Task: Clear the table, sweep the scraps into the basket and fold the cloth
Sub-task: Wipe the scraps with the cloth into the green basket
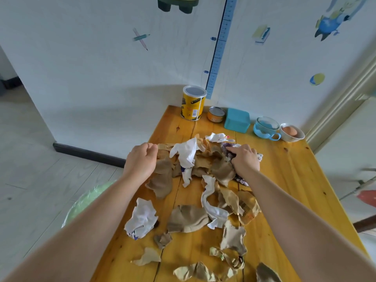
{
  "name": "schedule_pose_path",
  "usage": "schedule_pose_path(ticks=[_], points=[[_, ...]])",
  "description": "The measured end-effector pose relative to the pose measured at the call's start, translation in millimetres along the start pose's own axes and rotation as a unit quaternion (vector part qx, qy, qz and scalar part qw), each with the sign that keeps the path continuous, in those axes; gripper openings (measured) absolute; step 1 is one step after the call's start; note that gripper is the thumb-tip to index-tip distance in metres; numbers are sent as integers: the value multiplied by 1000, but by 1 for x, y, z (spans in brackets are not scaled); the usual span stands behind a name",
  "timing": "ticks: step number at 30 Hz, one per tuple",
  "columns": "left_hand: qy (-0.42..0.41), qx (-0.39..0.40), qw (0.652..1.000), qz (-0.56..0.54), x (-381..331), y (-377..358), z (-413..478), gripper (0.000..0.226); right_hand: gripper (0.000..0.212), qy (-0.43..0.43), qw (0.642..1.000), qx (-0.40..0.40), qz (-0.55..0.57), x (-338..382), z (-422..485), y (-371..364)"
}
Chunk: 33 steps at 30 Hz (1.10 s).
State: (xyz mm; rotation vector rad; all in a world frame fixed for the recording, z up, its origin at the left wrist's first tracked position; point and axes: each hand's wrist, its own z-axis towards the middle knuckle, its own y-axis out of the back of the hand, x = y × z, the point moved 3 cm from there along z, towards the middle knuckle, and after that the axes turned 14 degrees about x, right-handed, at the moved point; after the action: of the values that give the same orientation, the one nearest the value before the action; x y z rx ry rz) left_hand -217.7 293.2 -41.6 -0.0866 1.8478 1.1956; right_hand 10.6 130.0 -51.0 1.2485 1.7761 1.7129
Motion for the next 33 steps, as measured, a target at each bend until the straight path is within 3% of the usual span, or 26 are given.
schedule_pose_path(ticks=[8,13,17,21,24,28,33], points=[[27,41,998,-48,5,-3,5,51,57,29,999,9,-16,14,3,-4],[23,43,997,-53,4,-5,7,49,53,38,998,-32,45,2,5,-2],[13,38,998,-51,8,-3,10,48,42,-49,977,-126,163,-20,8,22],[14,31,997,-65,11,-3,14,46,48,-120,951,-115,262,-24,26,30],[4,31,997,-72,8,-3,18,41,49,-112,968,-82,208,-8,40,22],[-26,29,998,-46,6,-5,21,38,47,-22,994,-40,99,16,56,15],[-26,43,999,-3,10,-8,23,39,49,30,994,-38,99,19,52,14]])
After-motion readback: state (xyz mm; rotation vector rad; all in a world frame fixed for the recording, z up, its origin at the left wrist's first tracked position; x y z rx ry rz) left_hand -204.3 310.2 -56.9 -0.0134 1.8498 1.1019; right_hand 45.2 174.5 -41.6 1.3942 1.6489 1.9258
